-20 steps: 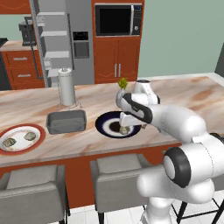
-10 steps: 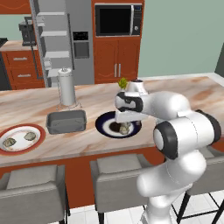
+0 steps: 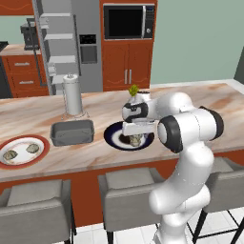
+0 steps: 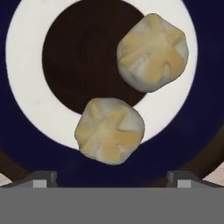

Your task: Place two dumplings into each of the tupperware containers and then place the containers in the fridge.

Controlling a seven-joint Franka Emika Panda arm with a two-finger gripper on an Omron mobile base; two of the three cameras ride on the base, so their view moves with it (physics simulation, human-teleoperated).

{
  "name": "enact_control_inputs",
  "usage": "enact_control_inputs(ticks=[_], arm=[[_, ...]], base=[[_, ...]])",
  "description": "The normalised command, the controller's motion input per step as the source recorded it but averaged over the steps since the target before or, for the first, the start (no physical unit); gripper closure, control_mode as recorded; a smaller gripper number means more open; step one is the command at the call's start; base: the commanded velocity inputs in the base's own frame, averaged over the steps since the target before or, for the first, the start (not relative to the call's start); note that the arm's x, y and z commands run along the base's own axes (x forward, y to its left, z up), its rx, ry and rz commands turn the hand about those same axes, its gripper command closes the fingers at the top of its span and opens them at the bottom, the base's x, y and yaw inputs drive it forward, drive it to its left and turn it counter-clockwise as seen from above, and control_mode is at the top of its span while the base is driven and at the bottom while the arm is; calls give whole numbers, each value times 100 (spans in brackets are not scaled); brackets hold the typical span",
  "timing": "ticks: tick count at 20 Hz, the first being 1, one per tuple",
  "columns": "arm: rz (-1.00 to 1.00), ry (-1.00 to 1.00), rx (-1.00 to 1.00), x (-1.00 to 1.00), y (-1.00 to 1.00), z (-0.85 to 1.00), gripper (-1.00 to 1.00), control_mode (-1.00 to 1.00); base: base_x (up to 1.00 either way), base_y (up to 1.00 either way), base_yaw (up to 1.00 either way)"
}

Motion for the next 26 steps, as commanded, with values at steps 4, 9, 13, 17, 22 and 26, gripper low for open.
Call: enact_control_inputs(ticks=[4, 9, 13, 17, 22, 26], arm=[[0, 4, 0, 39, 3, -49, -100, -100], [0, 1, 0, 24, 3, -30, -100, -100], [0, 0, 0, 1, 0, -13, 100, -100], [0, 0, 0, 0, -6, 0, 100, -100], [0, -6, 0, -8, -45, 28, 100, -100], [0, -9, 0, -22, -99, 35, 100, -100]], base=[[0, 0, 0], [0, 0, 0], [0, 0, 0], [0, 0, 0], [0, 0, 0], [0, 0, 0]])
